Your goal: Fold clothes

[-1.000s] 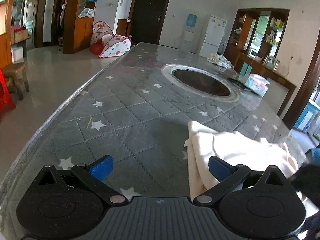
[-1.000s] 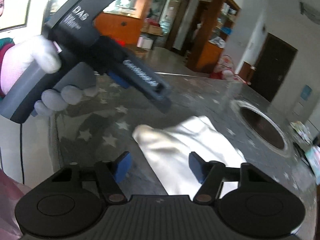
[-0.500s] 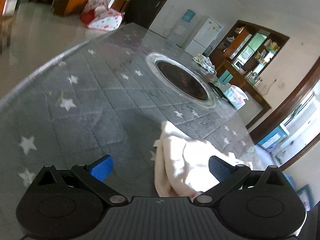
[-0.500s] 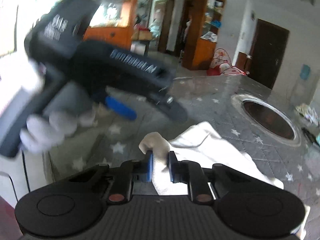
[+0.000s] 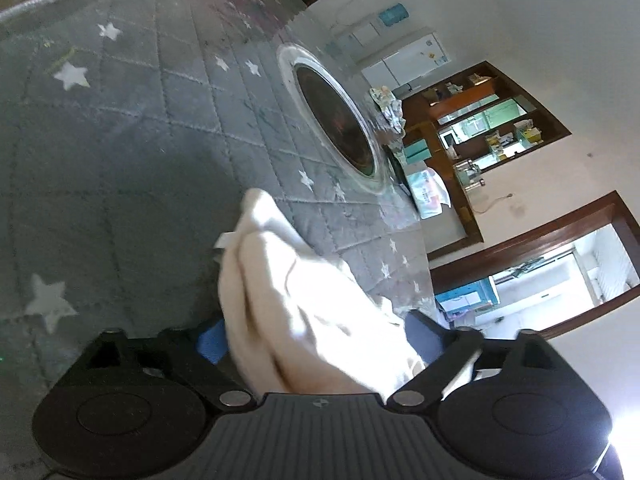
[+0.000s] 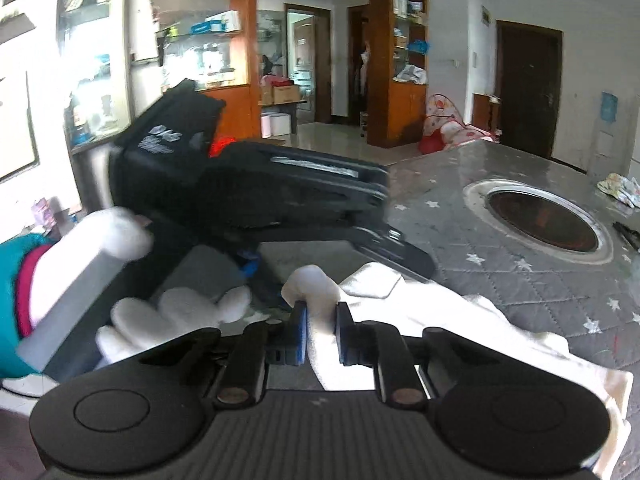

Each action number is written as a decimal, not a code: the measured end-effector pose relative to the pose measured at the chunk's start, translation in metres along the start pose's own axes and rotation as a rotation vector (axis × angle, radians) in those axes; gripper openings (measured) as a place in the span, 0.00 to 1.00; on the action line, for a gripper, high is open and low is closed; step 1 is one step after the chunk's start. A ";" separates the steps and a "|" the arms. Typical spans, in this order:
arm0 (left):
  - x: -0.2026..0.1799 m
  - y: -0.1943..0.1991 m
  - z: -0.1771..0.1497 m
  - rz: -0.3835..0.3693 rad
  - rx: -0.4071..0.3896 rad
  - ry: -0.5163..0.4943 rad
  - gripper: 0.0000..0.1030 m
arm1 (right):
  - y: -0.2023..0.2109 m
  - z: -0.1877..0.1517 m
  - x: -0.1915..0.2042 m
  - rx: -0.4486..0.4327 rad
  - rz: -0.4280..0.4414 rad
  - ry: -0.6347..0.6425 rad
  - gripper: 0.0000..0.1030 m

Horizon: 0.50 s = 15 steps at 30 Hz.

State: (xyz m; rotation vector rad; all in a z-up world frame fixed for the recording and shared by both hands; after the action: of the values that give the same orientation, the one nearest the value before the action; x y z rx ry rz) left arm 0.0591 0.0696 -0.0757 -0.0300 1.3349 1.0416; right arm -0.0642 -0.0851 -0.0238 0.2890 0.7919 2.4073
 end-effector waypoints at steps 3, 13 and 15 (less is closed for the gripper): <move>0.005 -0.005 -0.001 -0.007 0.010 0.019 0.48 | 0.000 -0.004 0.003 0.003 0.010 0.009 0.13; 0.014 -0.005 -0.003 0.033 0.001 -0.002 0.20 | 0.025 -0.019 -0.024 -0.019 -0.052 -0.054 0.29; 0.012 -0.005 -0.004 0.040 -0.003 -0.017 0.20 | 0.037 -0.024 -0.041 -0.028 -0.117 -0.088 0.33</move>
State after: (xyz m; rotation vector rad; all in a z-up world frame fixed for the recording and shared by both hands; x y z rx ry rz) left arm 0.0576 0.0711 -0.0894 0.0035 1.3229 1.0748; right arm -0.0571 -0.1445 -0.0220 0.3263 0.7156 2.2782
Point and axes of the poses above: each gripper's, at about its wrist camera, not at the fingertips, and y roughly against the way its jaws point, x to its left, z to its top, the point moved 6 cm from there along -y, roughly the way its jaws point, and after that the axes turned 4 degrees about x, right-handed, at the moved point
